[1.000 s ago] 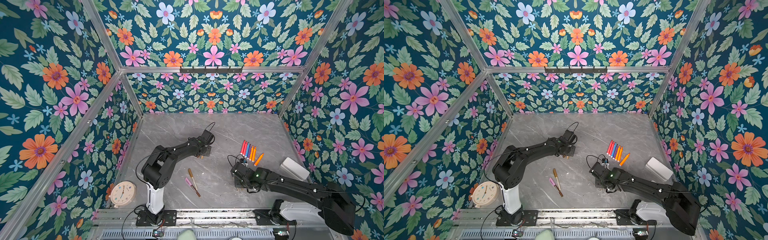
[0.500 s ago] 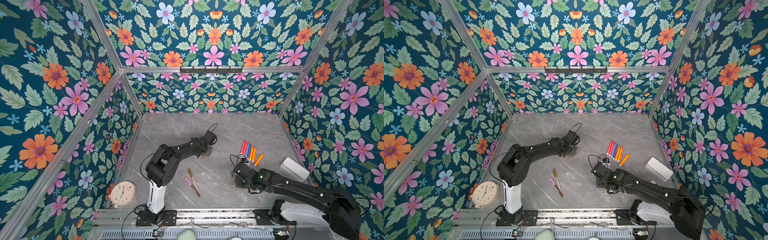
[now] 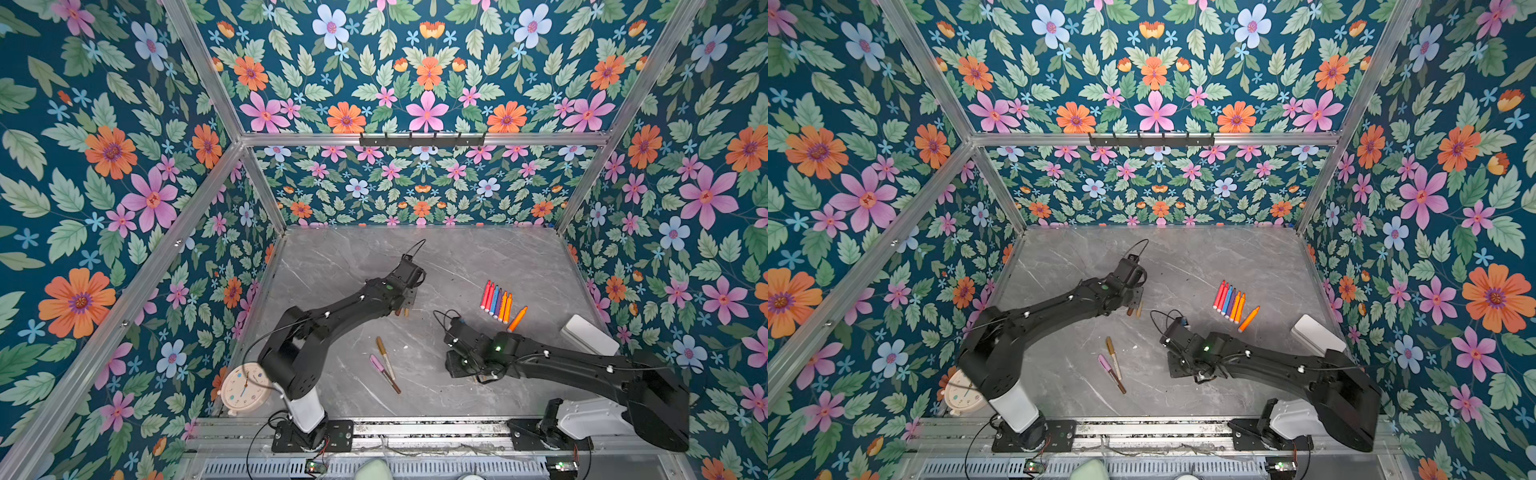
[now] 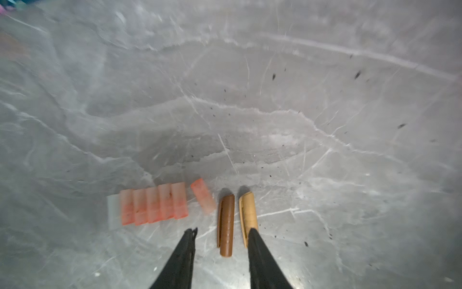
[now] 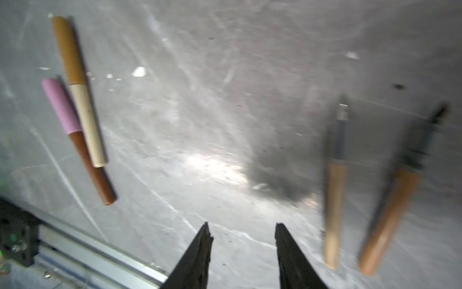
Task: Open the pen caps
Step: 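Open the left gripper to release the tan cap beside the brown cap, then grasp the cream pen with brown clipped cap using the right gripper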
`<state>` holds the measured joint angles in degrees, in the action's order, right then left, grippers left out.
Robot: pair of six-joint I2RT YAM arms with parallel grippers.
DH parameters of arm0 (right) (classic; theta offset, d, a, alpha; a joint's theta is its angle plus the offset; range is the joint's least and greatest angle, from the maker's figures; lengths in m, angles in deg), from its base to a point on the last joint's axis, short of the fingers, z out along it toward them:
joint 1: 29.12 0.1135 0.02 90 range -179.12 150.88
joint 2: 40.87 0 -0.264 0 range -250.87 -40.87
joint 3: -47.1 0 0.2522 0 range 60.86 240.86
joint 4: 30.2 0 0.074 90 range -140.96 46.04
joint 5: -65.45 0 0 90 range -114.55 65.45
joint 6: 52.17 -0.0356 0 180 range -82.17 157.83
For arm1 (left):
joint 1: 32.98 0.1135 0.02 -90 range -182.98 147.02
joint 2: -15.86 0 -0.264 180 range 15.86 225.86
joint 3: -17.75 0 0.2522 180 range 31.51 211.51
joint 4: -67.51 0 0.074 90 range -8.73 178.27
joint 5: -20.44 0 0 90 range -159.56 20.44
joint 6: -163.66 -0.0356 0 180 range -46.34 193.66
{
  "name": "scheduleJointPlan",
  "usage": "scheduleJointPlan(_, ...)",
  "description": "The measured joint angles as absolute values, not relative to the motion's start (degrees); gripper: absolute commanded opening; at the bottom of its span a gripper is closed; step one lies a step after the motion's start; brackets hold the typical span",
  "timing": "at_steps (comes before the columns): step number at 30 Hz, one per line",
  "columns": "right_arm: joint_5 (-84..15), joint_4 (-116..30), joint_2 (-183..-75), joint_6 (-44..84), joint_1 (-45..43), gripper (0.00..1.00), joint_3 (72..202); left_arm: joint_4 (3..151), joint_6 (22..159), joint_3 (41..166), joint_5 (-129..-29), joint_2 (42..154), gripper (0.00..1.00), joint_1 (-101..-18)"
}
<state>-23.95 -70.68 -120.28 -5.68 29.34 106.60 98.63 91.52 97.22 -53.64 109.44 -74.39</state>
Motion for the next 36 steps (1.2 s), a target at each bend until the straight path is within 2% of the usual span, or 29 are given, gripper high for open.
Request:
scheduleJointPlan(2, -26.31, -68.39, -126.4, -4.67, 30.98, 0.39, 111.15, 93.96, 92.2, 91.78, -52.94, 100.0, 0.39, -73.98)
scheduleJointPlan(6, -30.37, -66.0, -138.93, -2.25, 33.17, 0.36, 121.88, 84.67, 94.52, 81.59, -51.39, 82.82, 0.49, -73.1)
scheduleJointPlan(8, -31.62, -66.35, -145.55, -0.98, 33.97, 0.35, 128.02, 80.49, 95.02, 76.98, -50.38, 74.54, 0.49, -72.77)
scheduleJointPlan(11, -32.04, -67.14, -151.43, -0.48, 34.61, 0.35, 134.38, 77.48, 95.98, 74.38, -49.95, 68.04, 0.49, -72.77)
scheduleJointPlan(17, -32.69, -70.05, -157.72, 0.53, 34.56, 0.35, 141.2, 76.86, 96.0, 73.75, -49.71, 64.9, 0.49, -72.77)
scheduleJointPlan(21, -31.58, -71.99, -158.47, 0.51, 34.78, 0.3, 142.66, 76.97, 95.98, 72.39, -49.29, 63.63, 0.49, -72.77)
scheduleJointPlan(36, -18.2, -81.32, -157.75, -1.33, 40.16, 0.29, 142.1, 76.65, 95.79, 72.68, -49.44, 65.36, 0.49, -72.77)
